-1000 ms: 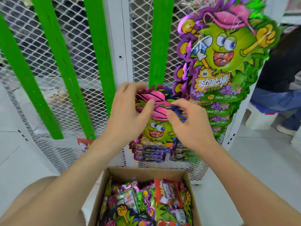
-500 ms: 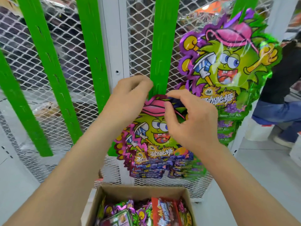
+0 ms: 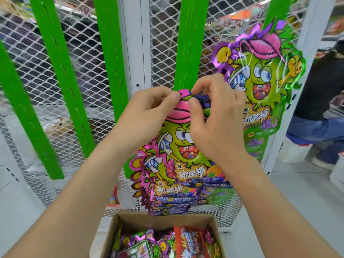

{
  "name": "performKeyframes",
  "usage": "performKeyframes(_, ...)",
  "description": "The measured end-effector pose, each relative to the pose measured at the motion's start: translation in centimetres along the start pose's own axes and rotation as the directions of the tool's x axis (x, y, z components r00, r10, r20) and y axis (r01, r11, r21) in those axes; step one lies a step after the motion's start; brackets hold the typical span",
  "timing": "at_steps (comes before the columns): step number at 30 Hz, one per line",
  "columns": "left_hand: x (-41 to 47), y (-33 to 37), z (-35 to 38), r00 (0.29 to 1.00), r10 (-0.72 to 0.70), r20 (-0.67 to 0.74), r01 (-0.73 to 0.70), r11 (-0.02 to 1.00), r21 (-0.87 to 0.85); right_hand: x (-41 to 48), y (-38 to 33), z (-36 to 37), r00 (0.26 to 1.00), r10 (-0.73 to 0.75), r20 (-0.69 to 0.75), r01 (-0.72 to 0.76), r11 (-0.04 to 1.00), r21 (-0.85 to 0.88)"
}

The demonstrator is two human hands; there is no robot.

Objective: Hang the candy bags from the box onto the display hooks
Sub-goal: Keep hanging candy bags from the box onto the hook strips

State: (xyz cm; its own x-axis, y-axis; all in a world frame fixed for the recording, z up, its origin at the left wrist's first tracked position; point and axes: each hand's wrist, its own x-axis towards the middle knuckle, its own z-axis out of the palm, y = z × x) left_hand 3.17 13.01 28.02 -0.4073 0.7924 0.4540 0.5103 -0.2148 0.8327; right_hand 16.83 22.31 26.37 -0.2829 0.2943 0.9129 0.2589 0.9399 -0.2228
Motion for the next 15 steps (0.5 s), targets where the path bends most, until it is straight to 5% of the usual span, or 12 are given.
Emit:
performKeyframes(9, 0.5, 0.3, -1.0, 0.998, 0.026, 0.059, -0.027, 0.999, 0.022, 0.2, -0.8, 0.0, 0.994, -0.057, -0.089, 0.054, 0.998, -0.028)
performKeyframes(15, 0.4, -0.9, -1.1, 0.996, 0.044, 0.082, -0.047, 0.998, 0.038, -1.0, -0.6, 0.6, 1.0, 0.014, -0.007, -0.014, 1.0, -0.017)
